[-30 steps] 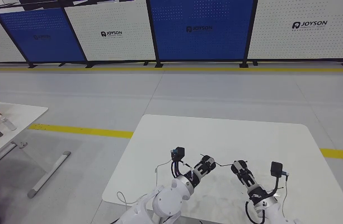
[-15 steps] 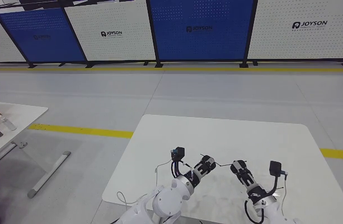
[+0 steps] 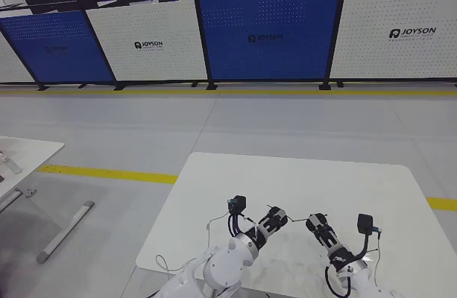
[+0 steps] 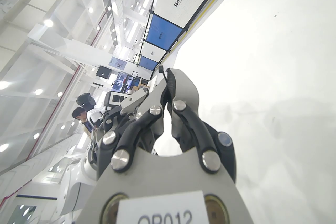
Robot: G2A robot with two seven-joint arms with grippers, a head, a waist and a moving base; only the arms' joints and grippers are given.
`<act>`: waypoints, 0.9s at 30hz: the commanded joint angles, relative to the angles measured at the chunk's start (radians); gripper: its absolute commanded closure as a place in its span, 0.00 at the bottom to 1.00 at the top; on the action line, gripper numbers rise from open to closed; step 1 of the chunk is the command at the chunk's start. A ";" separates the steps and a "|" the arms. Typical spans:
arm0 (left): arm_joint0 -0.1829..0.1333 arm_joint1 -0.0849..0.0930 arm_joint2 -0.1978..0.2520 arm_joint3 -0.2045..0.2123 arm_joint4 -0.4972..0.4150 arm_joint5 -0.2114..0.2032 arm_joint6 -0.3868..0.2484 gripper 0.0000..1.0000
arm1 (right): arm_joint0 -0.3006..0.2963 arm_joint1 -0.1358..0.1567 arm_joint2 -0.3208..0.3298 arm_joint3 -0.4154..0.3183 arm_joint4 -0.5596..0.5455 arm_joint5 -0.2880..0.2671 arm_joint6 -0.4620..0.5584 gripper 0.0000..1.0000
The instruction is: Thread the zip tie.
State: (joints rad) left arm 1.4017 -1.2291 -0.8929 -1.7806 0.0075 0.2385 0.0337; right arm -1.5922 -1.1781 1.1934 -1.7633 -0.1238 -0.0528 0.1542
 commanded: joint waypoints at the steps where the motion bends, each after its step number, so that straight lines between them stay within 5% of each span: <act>1: 0.000 0.000 0.000 0.000 0.000 0.000 0.000 1.00 | 0.000 0.000 0.000 0.000 0.000 0.000 0.000 1.00; 11: 0.000 0.000 0.000 0.001 0.000 -0.002 0.000 1.00 | 0.000 0.000 0.000 0.000 0.000 0.000 0.000 1.00; 18: 0.013 -0.005 0.000 0.004 0.000 -0.062 0.013 1.00 | -0.002 -0.006 -0.001 0.012 0.056 -0.009 0.007 1.00; 27: 0.019 -0.007 0.001 0.011 0.011 -0.090 -0.001 1.00 | -0.001 -0.011 0.001 0.026 0.122 -0.025 0.022 1.00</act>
State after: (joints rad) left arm 1.4213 -1.2364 -0.8920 -1.7700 0.0175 0.1494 0.0333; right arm -1.5937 -1.1889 1.1944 -1.7375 -0.0008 -0.0779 0.1768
